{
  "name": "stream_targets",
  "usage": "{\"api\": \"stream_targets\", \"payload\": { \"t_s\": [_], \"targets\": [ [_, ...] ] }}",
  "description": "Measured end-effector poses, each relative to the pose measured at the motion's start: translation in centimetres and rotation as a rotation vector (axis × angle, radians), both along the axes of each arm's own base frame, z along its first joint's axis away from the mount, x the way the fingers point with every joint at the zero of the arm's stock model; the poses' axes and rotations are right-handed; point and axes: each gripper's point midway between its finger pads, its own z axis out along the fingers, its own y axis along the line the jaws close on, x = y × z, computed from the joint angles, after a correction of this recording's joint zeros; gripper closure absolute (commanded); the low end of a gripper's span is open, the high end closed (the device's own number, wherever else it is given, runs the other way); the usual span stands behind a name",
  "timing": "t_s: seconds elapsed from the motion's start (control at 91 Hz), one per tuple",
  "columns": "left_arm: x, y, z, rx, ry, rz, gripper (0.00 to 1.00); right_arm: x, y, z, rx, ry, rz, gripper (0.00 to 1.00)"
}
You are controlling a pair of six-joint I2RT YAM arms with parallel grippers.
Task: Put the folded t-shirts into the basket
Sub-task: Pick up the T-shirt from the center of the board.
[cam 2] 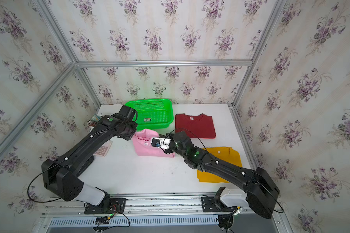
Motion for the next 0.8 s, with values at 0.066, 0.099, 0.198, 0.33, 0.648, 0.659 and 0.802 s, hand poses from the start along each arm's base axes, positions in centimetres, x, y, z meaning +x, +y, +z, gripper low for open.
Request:
{"api": "stream_targets", "payload": {
  "t_s": [0.066,0.099,0.198,0.33,0.648,0.659,0.802],
  "targets": [
    [0.3,1.0,1.4,0.010,-0.038,0.028,1.00,0.9,0.5,1.0,0.016,-0.012,-0.010,1.00],
    [0.5,1.5,2.1,0.017,-0.053,0.039,1.00,1.5,0.8,1.6,0.028,-0.019,-0.017,1.00],
    [1.4,2.8,4.5,0.049,-0.108,0.058,1.00,3.3,1.4,3.0,0.072,-0.029,-0.042,1.00],
    [4.4,4.2,7.3,0.096,-0.177,0.058,1.00,6.4,2.3,4.8,0.152,-0.022,-0.062,1.00],
    [11.8,5.5,1.4,0.236,-0.097,0.015,1.00,15.8,3.5,0.3,0.228,0.106,-0.174,1.00],
    [11.9,5.5,1.2,0.238,-0.095,0.014,1.00,16.1,3.6,-0.1,0.227,0.114,-0.178,1.00],
    [14.2,5.1,-2.1,0.255,-0.075,0.001,1.00,19.0,4.1,-3.9,0.213,0.179,-0.231,1.00]
  ]
}}
